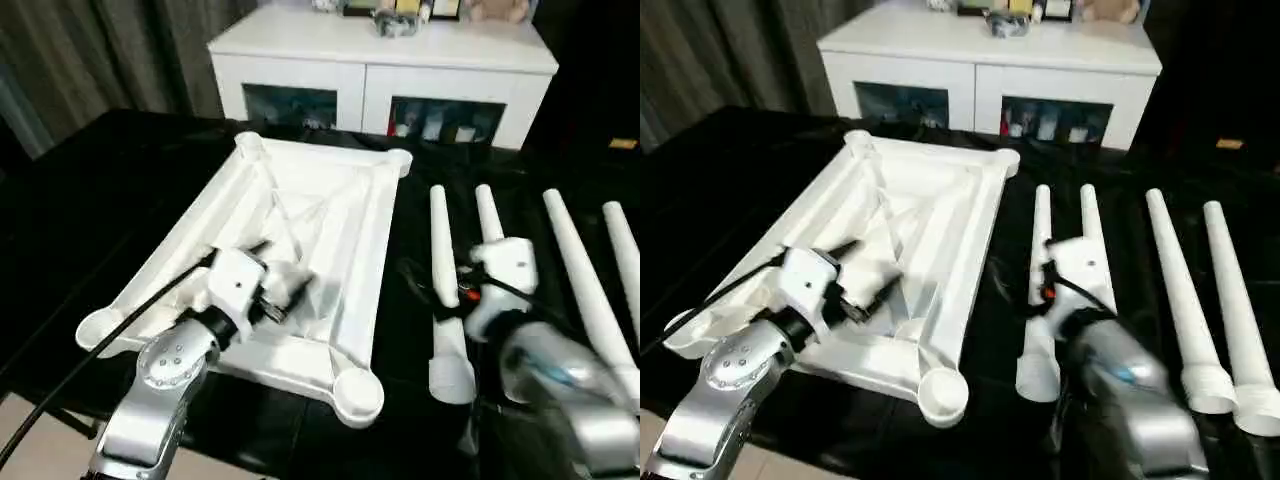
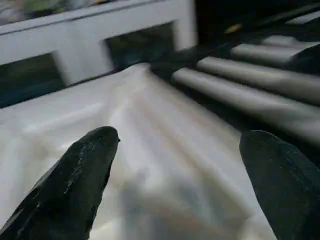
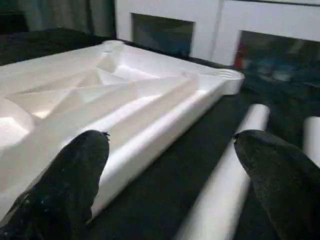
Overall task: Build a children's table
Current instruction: Move to table, then move table base
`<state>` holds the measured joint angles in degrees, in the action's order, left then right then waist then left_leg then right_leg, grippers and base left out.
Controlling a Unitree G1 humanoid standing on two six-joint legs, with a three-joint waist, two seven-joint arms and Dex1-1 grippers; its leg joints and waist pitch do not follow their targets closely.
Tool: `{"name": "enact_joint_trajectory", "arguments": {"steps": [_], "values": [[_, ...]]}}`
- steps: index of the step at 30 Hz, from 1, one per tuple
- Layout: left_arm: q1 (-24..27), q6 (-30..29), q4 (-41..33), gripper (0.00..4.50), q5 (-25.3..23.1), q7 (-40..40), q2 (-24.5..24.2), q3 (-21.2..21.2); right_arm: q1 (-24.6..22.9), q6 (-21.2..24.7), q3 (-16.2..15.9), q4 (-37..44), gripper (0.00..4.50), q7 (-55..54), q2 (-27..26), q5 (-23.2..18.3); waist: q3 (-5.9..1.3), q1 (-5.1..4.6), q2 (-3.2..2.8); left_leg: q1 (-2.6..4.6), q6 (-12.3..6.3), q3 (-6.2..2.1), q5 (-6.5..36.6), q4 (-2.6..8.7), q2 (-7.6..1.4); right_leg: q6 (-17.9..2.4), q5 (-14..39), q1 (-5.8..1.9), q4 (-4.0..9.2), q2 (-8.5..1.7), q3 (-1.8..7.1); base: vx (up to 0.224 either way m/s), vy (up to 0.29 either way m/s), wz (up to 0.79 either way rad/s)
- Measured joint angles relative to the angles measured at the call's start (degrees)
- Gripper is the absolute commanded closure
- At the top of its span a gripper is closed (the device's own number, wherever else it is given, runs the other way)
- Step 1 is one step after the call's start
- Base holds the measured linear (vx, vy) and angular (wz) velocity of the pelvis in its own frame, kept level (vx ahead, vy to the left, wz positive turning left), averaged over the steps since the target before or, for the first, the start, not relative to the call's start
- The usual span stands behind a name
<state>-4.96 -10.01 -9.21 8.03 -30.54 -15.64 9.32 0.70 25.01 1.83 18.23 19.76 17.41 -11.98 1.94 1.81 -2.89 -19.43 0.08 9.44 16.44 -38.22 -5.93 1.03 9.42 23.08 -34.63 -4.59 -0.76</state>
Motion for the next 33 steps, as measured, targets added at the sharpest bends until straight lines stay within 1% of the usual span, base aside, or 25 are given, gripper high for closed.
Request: {"name": "enact_joint_trajectory", "arguments": {"steps": [1, 3, 4, 5, 6, 7, 8, 10, 11, 12, 13, 15, 16, 18, 19, 20, 21, 22, 24, 25, 29, 31, 33], "values": [[-1.2, -0.9, 0.0, 0.11, 2.4, -3.0, -1.2, 0.4, 0.0, 0.8, 0.4, 0.7, 0.0, 1.1, 1.1, -1.1, 0.23, -0.49, -0.33, 0.14, 0.08, 0.04, 0.0, 0.02, -0.01, 0.1, 0.0, -0.15, 0.08, 0.0, 0.02, 0.0, 0.0, 0.0], [-2.2, -1.5, 0.0, 0.11, 4.7, -5.8, -2.3, 0.1, 0.0, 1.3, 1.1, 1.5, 0.0, 2.3, 1.9, -2.0, 0.31, -1.7, -0.78, 0.1, 0.11, 0.03, -0.1, 0.13, 0.0, 0.1, 0.1, -0.22, 0.26, -0.01, 0.01, 0.0, 0.0, 0.0], [-2.7, -1.8, 0.0, 0.11, 6.3, -8.2, -3.2, 0.1, 0.0, 1.5, 1.1, 1.7, 0.0, 3.5, 3.1, -2.2, 0.42, -2.34, -0.65, 0.0, 0.12, 0.03, -0.1, 0.14, 0.0, 0.1, 0.1, -0.2, 0.25, -0.01, 0.02, 0.0, 0.0, 0.0], [-3.0, -2.4, -0.1, 0.11, 7.6, -10.5, -4.1, 0.1, 0.0, 1.8, 1.2, 1.8, 0.0, 4.9, 4.3, -2.6, 0.43, -2.78, -0.47, -0.1, 0.13, 0.03, -0.1, 0.18, -0.01, 0.1, 0.1, -0.21, 0.23, -0.01, 0.0, 0.0, 0.0, 0.0], [-3.4, -2.9, -0.1, 0.11, 8.5, -12.6, -5.3, 0.1, 0.0, 2.0, 1.2, 1.8, 0.0, 6.6, 5.7, -3.5, 0.45, -3.11, -0.43, -0.13, 0.16, -0.04, -0.1, 0.18, -0.01, 0.1, 0.1, -0.17, 0.17, -0.01, -0.04, 0.0, 0.0, 0.0], [-3.6, -3.2, -0.1, 0.11, 8.8, -13.8, -6.2, 0.0, 0.0, 2.1, 1.2, 1.9, 0.0, 7.6, 6.6, -4.0, 0.59, -3.35, -0.21, -0.13, 0.18, -0.08, -0.1, 0.21, -0.02, 0.1, 0.1, -0.14, 0.15, 0.0, -0.09, 0.0, 0.0, 0.0], [-3.8, -3.8, -0.1, 0.11, 9.3, -15.5, -7.5, -0.4, 0.0, 2.3, 1.3, 1.9, 0.0, 9.6, 8.0, -4.7, 0.67, -3.74, 0.37, -0.2, 0.39, -0.23, -0.3, 0.34, -0.03, 0.1, 0.1, -0.02, 0.15, 0.04, -0.16, 0.0, 0.0, 0.0], [-3.4, -4.6, -0.9, 0.11, 10.0, -17.5, -9.8, -0.8, 0.5, 2.4, 0.2, 1.8, 0.0, 13.6, 10.8, -5.4, 0.75, -4.16, 1.15, -0.52, 0.55, -0.56, -0.4, 0.35, -0.06, 0.1, 0.1, 0.16, 0.16, 0.21, -0.28, 0.0, 0.0, 0.0], [-3.1, -4.8, -1.1, 0.11, 10.3, -18.0, -10.3, -1.1, 1.0, 2.4, 0.0, 1.8, 0.0, 14.8, 11.5, -5.6, 0.69, -4.19, 1.3, -0.59, 0.69, -0.65, -0.5, 0.36, -0.07, 0.1, 0.0, 0.18, 0.16, 0.22, -0.36, 0.0, 0.0, 0.0], [-2.6, -4.9, -1.4, 0.11, 10.5, -18.3, -10.6, -1.3, 1.4, 2.4, 0.0, 1.9, 0.0, 15.8, 11.7, -5.9, 0.62, -4.2, 1.47, -0.6, 0.7, -0.68, -0.5, 0.36, -0.07, 0.0, 0.0, 0.16, 0.15, 0.22, -0.38, 0.0, 0.0, 0.0], [-1.7, -5.4, -2.7, 0.11, 10.9, -19.6, -12.1, -1.3, 1.6, 2.5, -0.4, 1.9, 0.0, 17.8, 12.6, -6.5, 0.61, -4.14, 1.9, -0.6, 0.69, -0.68, -0.5, 0.37, -0.07, 0.0, 0.0, 0.14, 0.08, 0.22, -0.37, 0.0, 0.0, 0.0], [-0.2, -6.5, -5.0, 0.11, 11.6, -22.4, -15.9, -1.0, 1.9, 3.0, -1.2, 1.9, 0.0, 21.3, 15.2, -7.5, 0.67, -3.63, 2.36, -0.61, 0.69, -0.71, -0.5, 0.37, -0.08, -0.1, 0.0, 0.14, 0.02, 0.22, -0.37, 0.0, 0.0, 0.0], [0.5, -7.5, -6.1, 0.11, 12.0, -24.4, -18.4, -0.4, 2.3, 3.1, -1.5, 1.8, 0.0, 23.4, 17.1, -7.8, 0.7, -3.18, 2.51, -0.61, 0.69, -0.72, -0.5, 0.37, -0.08, -0.2, -0.1, 0.12, 0.01, 0.22, -0.37, 0.0, 0.0, 0.0], [0.7, -8.4, -6.8, 0.11, 12.0, -26.7, -20.2, 0.3, 3.1, 3.1, -1.8, 1.8, 0.0, 25.6, 18.6, -8.1, 0.83, -2.84, 2.82, -0.62, 0.63, -0.66, -0.6, 0.37, -0.08, -0.3, -0.2, 0.09, 0.01, 0.21, -0.29, 0.0, 0.0, 0.0], [0.9, -8.3, -7.1, 0.11, 11.7, -28.0, -21.2, 1.0, 3.6, 3.0, -2.4, 1.7, 0.0, 26.9, 19.3, -8.2, 0.86, -2.39, 2.92, -0.59, 0.56, -0.66, -0.6, 0.38, -0.1, -0.3, -0.1, 0.1, 0.04, 0.21, -0.29, 0.0, 0.0, 0.0], [1.0, -8.0, -7.3, 0.11, 11.1, -28.8, -22.0, 1.8, 3.7, 3.0, -2.5, 1.7, 0.0, 27.8, 19.7, -8.2, 0.85, -2.02, 2.99, -0.57, 0.54, -0.66, -0.6, 0.4, -0.11, -0.3, -0.1, 0.1, 0.09, 0.21, -0.29, 0.0, 0.0, 0.0], [1.3, -7.3, -7.3, 0.26, 10.3, -29.5, -22.7, 2.3, 3.7, 3.0, -2.8, 1.7, 0.0, 28.8, 20.3, -8.2, 0.85, -1.69, 3.0, -0.6, 0.49, -0.64, -0.6, 0.43, -0.11, -0.4, -0.1, 0.1, 0.18, 0.21, -0.29, 0.0, 0.0, 0.0], [1.6, -6.3, -7.1, 0.26, 9.1, -30.7, -23.9, 3.1, 3.6, 3.0, -3.8, 1.7, 0.0, 30.7, 21.8, -8.3, 0.87, -1.39, 3.05, -0.63, 0.02, -0.6, -0.8, 0.48, -0.11, -0.4, 0.0, 0.11, 0.24, 0.18, -0.29, 0.0, 0.0, 0.0], [1.7, -5.5, -6.7, 0.46, 8.0, -32.1, -25.4, 3.5, 3.5, 3.1, -5.0, 1.7, 0.0, 33.3, 23.2, -8.4, 0.9, -1.17, 3.19, -0.63, -0.04, -0.58, -0.8, 0.55, -0.11, -0.6, 0.1, 0.11, 0.24, 0.18, -0.29, 0.0, 0.0, 0.0], [1.7, -4.9, -6.7, 0.49, 7.6, -32.8, -26.2, 3.6, 3.4, 3.1, -5.5, 1.7, 0.0, 34.2, 23.5, -8.5, 0.93, -1.07, 3.23, -0.63, -0.04, -0.58, -0.8, 0.55, -0.11, -0.6, 0.1, 0.1, 0.24, 0.17, -0.28, 0.0, 0.0, 0.0], [1.3, -4.3, -6.0, 0.81, 6.3, -34.7, -28.0, 5.1, 3.2, 3.2, -6.5, 1.9, 0.0, 36.0, 24.2, -9.0, 0.99, -1.09, 3.3, -0.59, 0.13, -0.56, -0.8, 0.58, -0.11, -0.6, 0.1, -0.02, 0.17, 0.16, -0.25, 0.0, 0.0, 0.0], [0.9, -4.3, -5.6, 0.92, 5.7, -35.6, -28.5, 5.7, 2.1, 3.2, -6.7, 2.4, 0.0, 36.9, 24.8, -9.5, 1.0, -1.08, 3.31, -0.56, 0.41, -0.57, -0.7, 0.58, -0.14, -0.6, 0.1, -0.12, 0.14, 0.16, -0.25, 0.0, 0.0, 0.0], [0.4, -3.7, -5.0, 1.16, 5.4, -36.2, -28.7, 6.3, 1.4, 3.1, -7.1, 2.4, 0.0, 37.2, 25.3, -9.4, 1.02, -1.12, 3.25, -0.55, 0.46, -0.56, -0.7, 0.58, -0.15, -0.6, 0.1, -0.15, 0.13, 0.17, -0.22, 0.0, 0.0, 0.0]]}}
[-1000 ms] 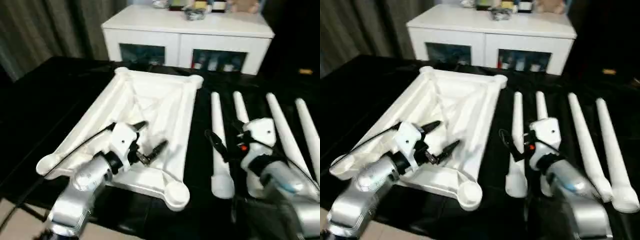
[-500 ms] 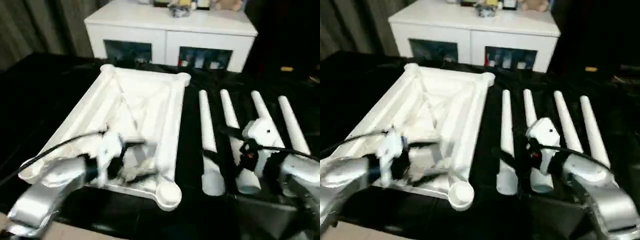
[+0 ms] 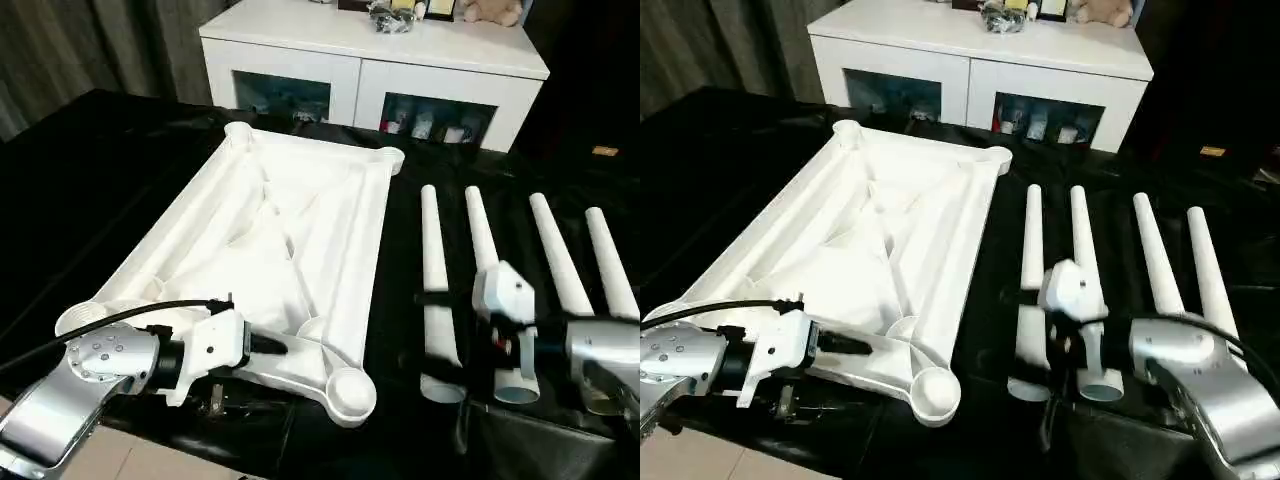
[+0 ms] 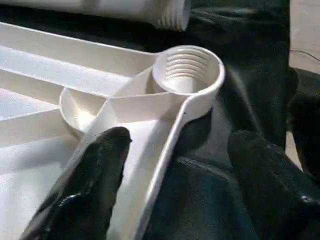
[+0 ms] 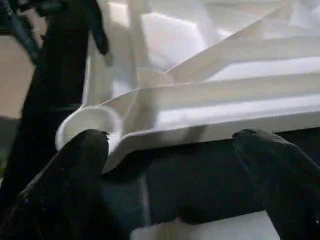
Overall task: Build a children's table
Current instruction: Move table base
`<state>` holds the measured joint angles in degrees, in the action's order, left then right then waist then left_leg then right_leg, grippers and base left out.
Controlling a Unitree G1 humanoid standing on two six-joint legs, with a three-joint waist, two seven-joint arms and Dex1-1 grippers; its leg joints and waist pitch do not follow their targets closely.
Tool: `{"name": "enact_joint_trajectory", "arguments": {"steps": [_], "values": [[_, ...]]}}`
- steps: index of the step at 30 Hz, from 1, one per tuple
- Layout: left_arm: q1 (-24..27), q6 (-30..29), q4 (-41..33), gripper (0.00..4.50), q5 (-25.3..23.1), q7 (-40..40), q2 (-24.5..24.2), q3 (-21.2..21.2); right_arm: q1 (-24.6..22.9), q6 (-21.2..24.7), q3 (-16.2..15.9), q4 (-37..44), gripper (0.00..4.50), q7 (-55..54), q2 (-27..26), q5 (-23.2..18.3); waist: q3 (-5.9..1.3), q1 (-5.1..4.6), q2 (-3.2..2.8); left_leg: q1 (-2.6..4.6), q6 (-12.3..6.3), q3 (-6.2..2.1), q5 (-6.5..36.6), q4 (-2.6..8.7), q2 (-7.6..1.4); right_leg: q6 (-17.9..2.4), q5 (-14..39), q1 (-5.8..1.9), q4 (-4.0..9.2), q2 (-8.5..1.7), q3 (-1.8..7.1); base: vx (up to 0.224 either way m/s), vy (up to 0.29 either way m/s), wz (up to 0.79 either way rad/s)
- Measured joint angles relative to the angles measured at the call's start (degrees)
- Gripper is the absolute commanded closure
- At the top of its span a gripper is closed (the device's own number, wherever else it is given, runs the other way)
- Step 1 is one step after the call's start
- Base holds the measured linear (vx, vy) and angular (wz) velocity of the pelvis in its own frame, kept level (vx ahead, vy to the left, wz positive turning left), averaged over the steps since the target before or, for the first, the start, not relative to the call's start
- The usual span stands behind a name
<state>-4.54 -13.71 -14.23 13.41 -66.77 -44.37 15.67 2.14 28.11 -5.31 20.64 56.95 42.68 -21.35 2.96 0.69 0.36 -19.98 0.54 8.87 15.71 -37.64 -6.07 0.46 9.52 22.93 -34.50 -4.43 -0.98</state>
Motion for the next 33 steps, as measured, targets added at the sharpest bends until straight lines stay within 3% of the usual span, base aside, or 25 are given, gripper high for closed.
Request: {"name": "enact_joint_trajectory", "arguments": {"steps": [12, 18, 27, 33], "values": [[-3.0, 7.4, 6.1, 2.05, -8.2, -2.4, -1.6, 5.0, -2.9, -0.6, -1.0, 2.0, 0.0, 0.7, 1.6, 1.2, -0.04, -0.52, -0.05, 0.02, 0.15, -0.02, -0.1, 0.12, -0.01, 0.0, 0.0, -0.05, -0.08, 0.0, 0.02, 0.0, 0.0, 0.0], [-4.7, 8.7, 12.1, 2.48, -10.9, -0.7, 0.9, 6.4, -4.7, 0.5, -2.2, 4.3, 0.0, -1.5, 1.6, 2.0, -0.04, -0.53, -0.02, -0.02, 0.15, -0.01, -0.1, 0.15, -0.02, 0.0, 0.0, -0.01, -0.07, 0.01, 0.02, 0.0, 0.0, 0.0], [-6.8, 9.1, 15.5, 3.24, -12.3, 2.0, 3.8, 6.7, -6.0, 0.5, -3.3, 4.4, 0.0, -5.1, 0.1, 4.4, -0.02, -0.27, -0.07, -0.01, 0.18, 0.28, -0.1, 0.14, -0.31, 0.0, 0.0, -0.05, -0.03, 0.0, 0.06, 0.0, 0.0, 0.0], [-6.8, 6.4, 15.5, 3.59, -12.7, 4.6, 6.7, 6.4, -6.0, 0.5, -3.3, 3.9, 0.0, -9.1, -1.7, 6.3, -0.01, -0.5, -0.9, -0.04, 0.2, 0.67, -0.1, 0.14, -0.53, 0.0, 0.0, -0.12, -0.02, 0.0, 0.16, 0.0, 0.0, 0.0]]}}
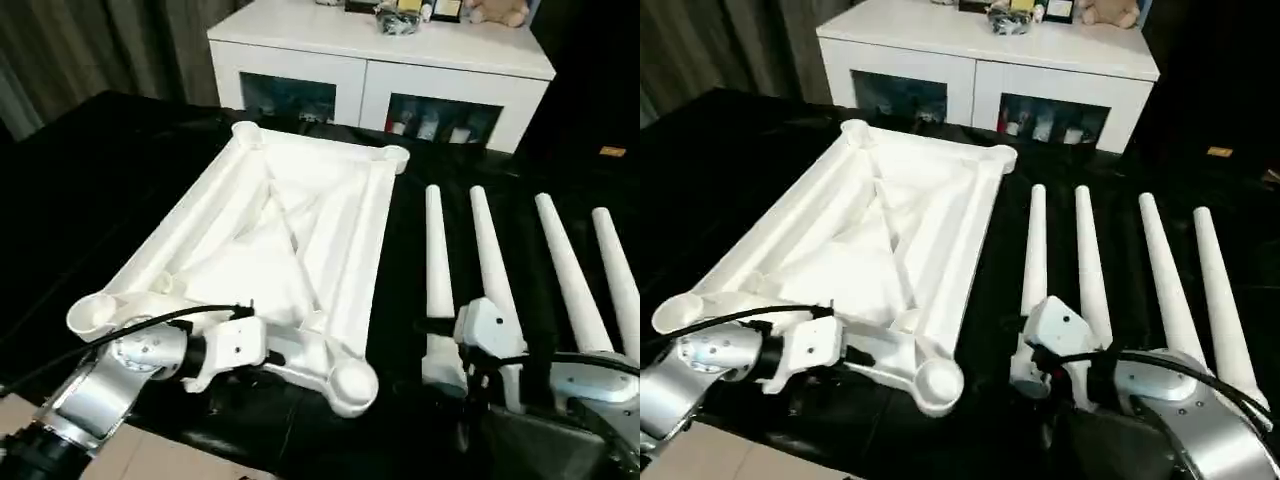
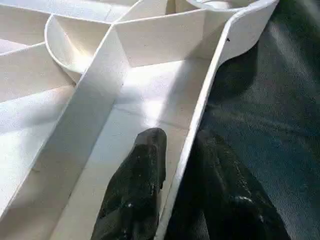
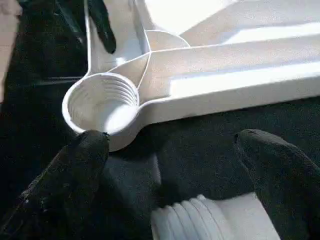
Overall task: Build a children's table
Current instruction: Move table base
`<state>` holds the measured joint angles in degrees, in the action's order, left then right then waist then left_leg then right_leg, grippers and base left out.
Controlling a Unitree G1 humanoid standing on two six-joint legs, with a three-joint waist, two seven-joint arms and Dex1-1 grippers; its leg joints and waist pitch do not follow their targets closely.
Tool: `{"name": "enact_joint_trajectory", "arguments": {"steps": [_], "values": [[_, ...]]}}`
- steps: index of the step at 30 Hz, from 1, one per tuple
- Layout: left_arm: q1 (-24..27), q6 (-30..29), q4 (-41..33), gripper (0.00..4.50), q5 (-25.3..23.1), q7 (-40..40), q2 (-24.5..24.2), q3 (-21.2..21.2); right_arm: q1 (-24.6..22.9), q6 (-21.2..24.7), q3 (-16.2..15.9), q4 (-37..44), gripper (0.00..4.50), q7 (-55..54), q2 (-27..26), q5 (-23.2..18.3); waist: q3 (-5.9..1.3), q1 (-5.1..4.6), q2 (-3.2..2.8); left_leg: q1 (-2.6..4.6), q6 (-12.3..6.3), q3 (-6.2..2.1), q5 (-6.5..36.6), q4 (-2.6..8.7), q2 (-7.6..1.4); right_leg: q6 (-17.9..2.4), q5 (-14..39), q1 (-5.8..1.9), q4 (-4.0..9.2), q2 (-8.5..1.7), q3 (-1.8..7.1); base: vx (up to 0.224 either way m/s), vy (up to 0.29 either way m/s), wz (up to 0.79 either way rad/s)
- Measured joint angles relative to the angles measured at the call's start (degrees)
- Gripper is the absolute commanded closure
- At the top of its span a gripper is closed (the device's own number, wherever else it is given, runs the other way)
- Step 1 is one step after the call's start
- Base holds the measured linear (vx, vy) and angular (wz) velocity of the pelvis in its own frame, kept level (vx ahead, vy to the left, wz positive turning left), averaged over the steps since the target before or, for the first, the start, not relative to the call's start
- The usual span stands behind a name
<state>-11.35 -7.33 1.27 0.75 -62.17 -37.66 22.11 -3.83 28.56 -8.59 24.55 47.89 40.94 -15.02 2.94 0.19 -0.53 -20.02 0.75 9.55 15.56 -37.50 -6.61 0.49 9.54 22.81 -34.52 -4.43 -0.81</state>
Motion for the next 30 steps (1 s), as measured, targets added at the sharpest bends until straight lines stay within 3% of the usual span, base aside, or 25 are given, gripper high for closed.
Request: {"name": "enact_joint_trajectory", "arguments": {"steps": [8, 18, 25, 28, 30], "values": [[0.6, -4.7, -1.4, 3.72, -0.6, 5.0, 3.5, -0.9, 0.2, 0.2, 1.5, -0.6, 0.0, -5.8, -2.3, 2.0, -0.06, -0.74, -0.19, 0.01, 0.12, 0.01, -0.1, 0.35, -0.06, 0.1, 0.1, 0.05, -0.08, 0.02, -0.07, 0.0, 0.0, 0.0], [-2.9, -9.8, 1.5, 3.75, -3.5, 13.3, 9.0, -1.1, 3.5, 2.8, 1.4, -3.3, 0.0, -11.8, -5.8, 4.5, -0.1, -1.5, -0.41, -0.03, 0.14, 0.01, -0.1, 0.42, -0.06, 0.1, 0.0, 0.09, 0.01, 0.04, -0.09, 0.0, 0.0, 0.0], [-2.9, -12.0, 0.7, 3.75, -4.4, 14.2, 10.6, -0.8, 7.4, 9.2, 3.3, -5.6, 0.0, -18.7, -10.8, 4.9, -0.37, -1.32, -0.99, -0.09, 0.05, 0.07, -0.1, 0.45, -0.06, 0.1, 0.1, 0.06, 0.22, 0.04, -0.09, 0.0, 0.0, 0.0], [-2.6, -10.9, 0.5, 3.75, -4.9, 14.6, 10.2, -0.2, 9.3, 14.0, 4.1, -5.5, 0.0, -20.7, -12.6, 4.4, -0.43, -1.32, -1.07, -0.08, 0.04, 0.08, -0.1, 0.46, -0.06, 0.1, 0.1, 0.03, 0.3, 0.04, -0.1, 0.0, 0.0, 0.0], [-2.4, -10.2, 0.2, 3.19, -5.2, 14.9, 9.9, 0.1, 9.5, 16.8, 4.3, -5.5, 0.0, -21.8, -13.1, 4.0, -0.43, -1.3, -1.08, -0.07, 0.04, 0.08, -0.1, 0.49, -0.06, 0.1, 0.1, 0.03, 0.35, 0.04, -0.1, 0.0, 0.0, 0.0]]}}
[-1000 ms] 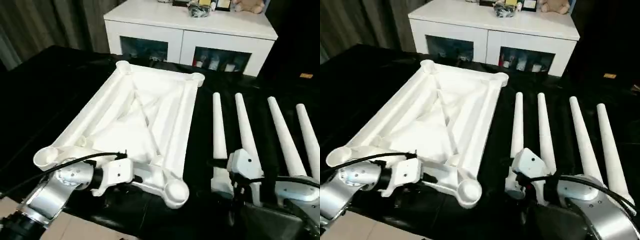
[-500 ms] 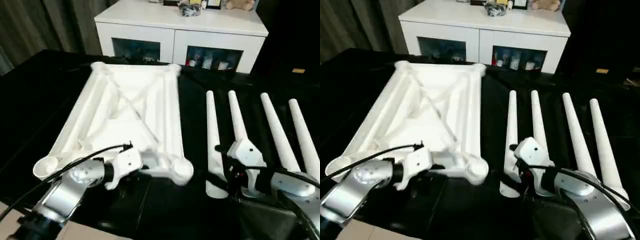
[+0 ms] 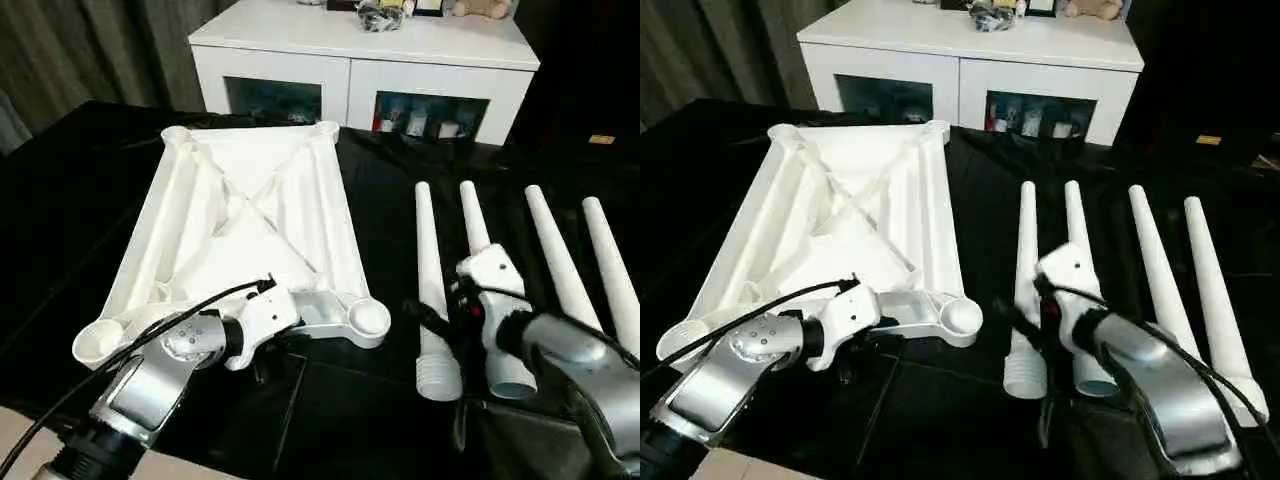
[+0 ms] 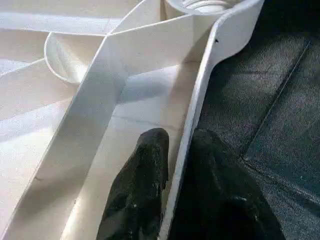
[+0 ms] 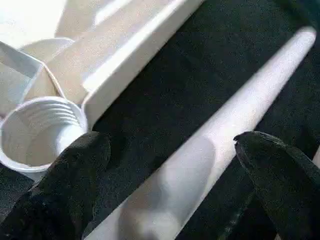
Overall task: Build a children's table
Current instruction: Move table base, then pick table leg
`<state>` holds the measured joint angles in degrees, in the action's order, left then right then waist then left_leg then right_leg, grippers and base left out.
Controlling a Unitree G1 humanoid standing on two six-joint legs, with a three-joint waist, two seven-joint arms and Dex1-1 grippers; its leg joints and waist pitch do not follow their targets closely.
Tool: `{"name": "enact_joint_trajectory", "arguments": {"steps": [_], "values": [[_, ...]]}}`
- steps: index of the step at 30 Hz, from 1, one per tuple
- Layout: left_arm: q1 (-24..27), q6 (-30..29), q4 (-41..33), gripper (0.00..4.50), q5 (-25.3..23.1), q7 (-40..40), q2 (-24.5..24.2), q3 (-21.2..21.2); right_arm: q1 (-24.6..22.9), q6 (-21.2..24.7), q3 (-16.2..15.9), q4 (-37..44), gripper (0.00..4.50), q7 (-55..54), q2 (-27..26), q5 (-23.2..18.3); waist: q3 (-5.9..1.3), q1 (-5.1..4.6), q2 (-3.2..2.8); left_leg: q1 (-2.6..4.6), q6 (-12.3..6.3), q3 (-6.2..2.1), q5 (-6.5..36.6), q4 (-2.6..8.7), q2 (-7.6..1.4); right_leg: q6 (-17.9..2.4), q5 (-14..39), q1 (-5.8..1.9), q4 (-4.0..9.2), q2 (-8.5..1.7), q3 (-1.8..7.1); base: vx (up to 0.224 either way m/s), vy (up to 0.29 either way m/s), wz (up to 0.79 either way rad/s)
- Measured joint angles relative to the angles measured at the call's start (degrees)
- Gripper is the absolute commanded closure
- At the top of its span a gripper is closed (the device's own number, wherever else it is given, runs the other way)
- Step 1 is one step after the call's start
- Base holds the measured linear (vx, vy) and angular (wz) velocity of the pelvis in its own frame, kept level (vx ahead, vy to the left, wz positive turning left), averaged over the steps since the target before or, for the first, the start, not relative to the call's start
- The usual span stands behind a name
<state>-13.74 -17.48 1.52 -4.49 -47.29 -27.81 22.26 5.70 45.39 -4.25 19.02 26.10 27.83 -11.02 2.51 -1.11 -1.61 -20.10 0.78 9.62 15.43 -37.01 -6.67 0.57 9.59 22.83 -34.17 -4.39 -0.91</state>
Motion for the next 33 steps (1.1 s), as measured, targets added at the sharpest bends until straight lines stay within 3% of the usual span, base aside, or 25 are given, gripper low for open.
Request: {"name": "enact_joint_trajectory", "arguments": {"steps": [3, 5, 9, 11, 14, 18, 21, 22, 24, 33], "values": [[0.3, -1.2, -0.5, 3.04, 0.2, -0.2, -1.1, -0.7, 2.3, 5.2, 2.6, -0.3, 0.0, -0.7, -2.8, -3.0, 0.01, -0.2, -0.02, 0.03, 0.0, 0.03, 0.0, 0.01, 0.0, 0.0, 0.0, 0.02, -0.04, 0.01, 0.02, 0.0, 0.0, 0.0], [0.6, -1.9, -0.4, 2.68, 0.4, -0.7, -2.1, -1.5, 4.7, 8.4, 4.0, -1.0, 0.0, -1.3, -3.9, -4.2, 0.03, -0.16, 0.03, 0.05, 0.02, 0.03, 0.0, 0.02, -0.01, 0.0, 0.0, 0.05, -0.11, 0.01, 0.0, 0.0, 0.0, 0.0], [0.8, -2.8, -0.5, 2.5, 1.4, -2.4, -4.3, -3.0, 7.2, 13.2, 4.2, -2.1, 0.0, -2.0, -4.6, -4.6, 0.08, -0.02, 0.09, 0.07, 0.19, 0.03, -0.1, 0.03, -0.02, 0.0, 0.0, 0.17, -0.18, 0.02, 0.0, 0.0, 0.0, 0.0], [0.9, -2.8, -0.8, 2.18, 2.1, -2.6, -5.0, -3.8, 8.9, 16.7, 4.1, -2.7, 0.0, -2.1, -4.6, -4.8, 0.1, 0.02, 0.13, 0.05, 0.1, 0.03, -0.3, 0.03, -0.02, 0.0, 0.0, 0.24, -0.2, 0.02, 0.01, 0.0, 0.0, 0.0], [0.9, -2.5, -2.5, 2.11, 2.7, -2.5, -5.1, -4.9, 12.0, 21.5, 3.3, -4.4, 0.0, -1.8, -3.6, -5.1, 0.31, 0.12, 0.49, 0.02, 0.09, 0.03, -0.4, 0.02, -0.02, 0.0, 0.0, 0.25, -0.22, 0.02, 0.0, 0.0, 0.0, 0.0], [0.4, -2.5, -8.6, 1.97, 6.0, -2.8, -4.5, -7.6, 15.5, 27.3, -0.9, -9.1, 0.0, -1.8, -0.6, -4.6, 0.7, 0.56, 1.58, 0.01, 0.26, 0.05, -0.5, 0.04, -0.11, 0.0, 0.0, 0.26, -0.29, 0.01, -0.04, 0.0, 0.0, 0.0], [0.3, -2.5, -12.8, 1.97, 8.2, -3.6, -4.0, -8.4, 16.9, 30.6, -2.0, -11.8, 0.0, -1.8, -0.7, -4.2, 0.75, 0.68, 1.77, 0.02, 0.26, 0.13, -0.5, 0.06, -0.12, 0.0, 0.0, 0.26, -0.28, 0.01, -0.01, 0.0, 0.0, 0.0], [0.3, -2.6, -13.3, 1.84, 8.5, -3.7, -4.0, -8.4, 17.3, 31.8, -2.3, -12.5, 0.3, -1.8, -0.8, -4.3, 0.82, 0.78, 1.9, 0.03, 0.26, 0.13, -0.5, 0.08, -0.14, 0.0, 0.0, 0.26, -0.29, 0.01, -0.02, 0.0, 0.0, 0.0], [0.7, -3.1, -14.2, 1.84, 9.3, -3.8, -4.0, -8.5, 17.7, 33.4, -2.3, -13.6, 0.3, -1.9, -1.1, -4.3, 0.91, 0.87, 2.12, 0.03, 0.3, 0.13, -0.6, 0.09, -0.16, 0.0, 0.0, 0.28, -0.32, 0.02, -0.03, 0.0, 0.0, 0.0], [1.9, -6.2, -18.3, 1.84, 12.3, -5.8, -4.2, -8.3, 19.4, 37.6, 7.3, -20.3, 1.2, -1.1, -5.6, -7.4, 0.92, 1.2, 3.01, 0.09, 0.46, 0.18, -0.6, 0.11, -0.2, 0.0, 0.0, 0.28, -0.43, 0.04, -0.03, 0.0, 0.0, 0.0]]}}
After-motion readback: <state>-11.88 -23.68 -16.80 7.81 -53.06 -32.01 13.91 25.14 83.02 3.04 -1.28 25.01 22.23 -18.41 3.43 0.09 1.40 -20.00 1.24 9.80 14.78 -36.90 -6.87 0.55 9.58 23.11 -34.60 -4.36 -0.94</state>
